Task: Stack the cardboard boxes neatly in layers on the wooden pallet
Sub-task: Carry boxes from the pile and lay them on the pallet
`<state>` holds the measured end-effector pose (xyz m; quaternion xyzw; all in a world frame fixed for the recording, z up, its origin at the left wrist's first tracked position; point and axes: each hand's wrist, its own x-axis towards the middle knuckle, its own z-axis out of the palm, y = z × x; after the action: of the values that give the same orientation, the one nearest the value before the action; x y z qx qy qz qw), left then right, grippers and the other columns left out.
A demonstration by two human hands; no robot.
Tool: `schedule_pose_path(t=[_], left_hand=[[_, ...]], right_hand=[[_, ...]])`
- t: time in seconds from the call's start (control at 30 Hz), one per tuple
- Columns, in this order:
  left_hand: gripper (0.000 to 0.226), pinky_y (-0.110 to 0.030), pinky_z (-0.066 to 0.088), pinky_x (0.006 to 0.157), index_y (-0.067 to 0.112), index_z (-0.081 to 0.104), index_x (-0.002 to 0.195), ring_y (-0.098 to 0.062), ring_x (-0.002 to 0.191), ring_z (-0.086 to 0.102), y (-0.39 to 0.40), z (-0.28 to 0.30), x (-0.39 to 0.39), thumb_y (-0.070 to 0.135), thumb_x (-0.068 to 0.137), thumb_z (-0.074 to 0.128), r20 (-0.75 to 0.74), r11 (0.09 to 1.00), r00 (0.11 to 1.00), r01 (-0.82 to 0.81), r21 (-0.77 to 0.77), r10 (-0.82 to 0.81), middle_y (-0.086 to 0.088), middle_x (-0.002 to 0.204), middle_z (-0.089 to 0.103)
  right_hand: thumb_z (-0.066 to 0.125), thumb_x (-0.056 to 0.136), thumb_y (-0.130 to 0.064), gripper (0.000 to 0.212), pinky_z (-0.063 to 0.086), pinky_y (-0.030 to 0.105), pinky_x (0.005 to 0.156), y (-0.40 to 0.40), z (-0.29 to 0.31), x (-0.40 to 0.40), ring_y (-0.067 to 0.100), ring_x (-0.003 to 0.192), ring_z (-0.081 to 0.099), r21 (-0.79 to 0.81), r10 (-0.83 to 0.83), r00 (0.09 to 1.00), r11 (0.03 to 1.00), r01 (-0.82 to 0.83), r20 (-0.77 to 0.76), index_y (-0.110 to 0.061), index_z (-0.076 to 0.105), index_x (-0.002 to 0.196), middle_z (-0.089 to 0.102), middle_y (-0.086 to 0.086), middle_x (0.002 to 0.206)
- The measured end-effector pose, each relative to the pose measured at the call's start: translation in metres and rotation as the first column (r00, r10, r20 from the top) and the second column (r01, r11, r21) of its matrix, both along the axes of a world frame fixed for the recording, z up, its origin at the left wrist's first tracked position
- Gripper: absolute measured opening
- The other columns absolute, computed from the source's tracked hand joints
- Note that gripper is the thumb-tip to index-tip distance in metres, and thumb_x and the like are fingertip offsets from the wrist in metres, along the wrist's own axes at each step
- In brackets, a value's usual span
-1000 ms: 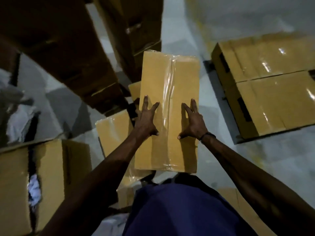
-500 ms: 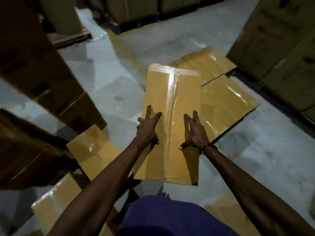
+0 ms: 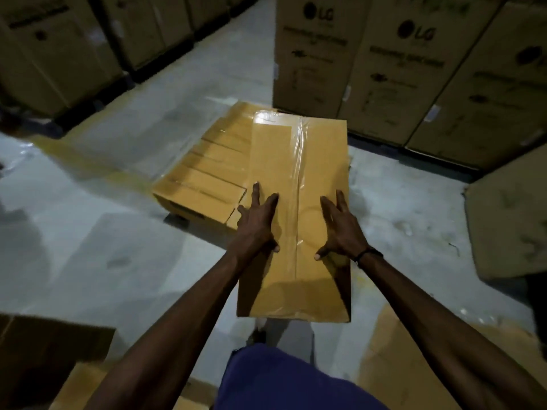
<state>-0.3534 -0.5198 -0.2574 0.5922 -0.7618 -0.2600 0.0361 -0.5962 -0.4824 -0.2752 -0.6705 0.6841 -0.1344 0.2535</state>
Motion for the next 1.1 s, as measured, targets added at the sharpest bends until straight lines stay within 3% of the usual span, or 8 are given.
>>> schedule_pose_path(t=[0.33, 0.57, 0.73, 0.9, 1.1], left_hand=[[0.141, -0.065, 0.045, 0.103, 0.039, 0.019, 0.158, -0.061, 0.142, 0.018, -0.122, 0.011, -0.126, 0.028, 0.046, 0.104, 0.024, 0.949, 0.948, 0.316, -0.003, -0.316, 0.001, 0.167, -0.026], [0.143, -0.067, 0.044, 0.104, 0.038, 0.018, 0.157, -0.061, 0.14, 0.022, -0.177, 0.001, -0.258, 0.034, 0.044, 0.105, 0.022, 0.886, 0.887, 0.462, -0.036, -0.461, -0.002, 0.168, -0.022], [0.145, -0.065, 0.044, 0.104, 0.036, 0.02, 0.159, -0.061, 0.139, 0.024, -0.209, -0.006, -0.368, 0.033, 0.041, 0.105, -0.009, 0.87, 0.87, 0.492, -0.041, -0.492, -0.001, 0.169, -0.02], [0.146, -0.069, 0.039, 0.109, 0.037, 0.02, 0.159, -0.059, 0.143, 0.019, -0.243, 0.0, -0.47, 0.033, 0.041, 0.105, -0.028, 0.878, 0.878, 0.478, -0.025, -0.478, 0.002, 0.168, -0.019], [0.144, -0.07, 0.032, 0.114, 0.035, 0.022, 0.16, -0.057, 0.146, 0.018, -0.293, 0.015, -0.548, 0.03, 0.042, 0.105, -0.037, 0.911, 0.91, 0.412, -0.014, -0.413, -0.001, 0.169, -0.019]], right_hand=[[0.104, 0.024, -0.046, 0.167, 0.035, 0.06, 0.117, -0.042, 0.005, -0.095, 0.042, 0.154, 0.019, 0.005, -0.357, 0.934, 0.934, 0.357, -0.014, -0.033, 0.013, 0.163, -0.021, -0.008, 0.169], [0.102, 0.021, -0.055, 0.169, 0.04, 0.059, 0.113, -0.068, -0.005, -0.214, 0.046, 0.15, 0.025, -0.018, -0.47, 0.881, 0.883, 0.469, -0.05, -0.031, 0.013, 0.163, -0.02, -0.007, 0.17], [0.102, 0.02, -0.054, 0.171, 0.045, 0.059, 0.11, -0.092, -0.007, -0.319, 0.047, 0.148, 0.028, -0.007, -0.525, 0.849, 0.851, 0.525, -0.06, -0.036, 0.01, 0.163, -0.025, -0.013, 0.167], [0.103, 0.021, -0.053, 0.172, 0.038, 0.059, 0.115, -0.126, 0.003, -0.417, 0.047, 0.15, 0.023, 0.016, -0.517, 0.851, 0.854, 0.52, -0.09, -0.035, 0.007, 0.163, -0.027, -0.011, 0.167], [0.104, 0.025, -0.048, 0.168, 0.041, 0.06, 0.112, -0.19, 0.019, -0.503, 0.049, 0.149, 0.025, 0.02, -0.47, 0.879, 0.881, 0.473, -0.083, -0.034, 0.01, 0.163, -0.025, -0.01, 0.168]])
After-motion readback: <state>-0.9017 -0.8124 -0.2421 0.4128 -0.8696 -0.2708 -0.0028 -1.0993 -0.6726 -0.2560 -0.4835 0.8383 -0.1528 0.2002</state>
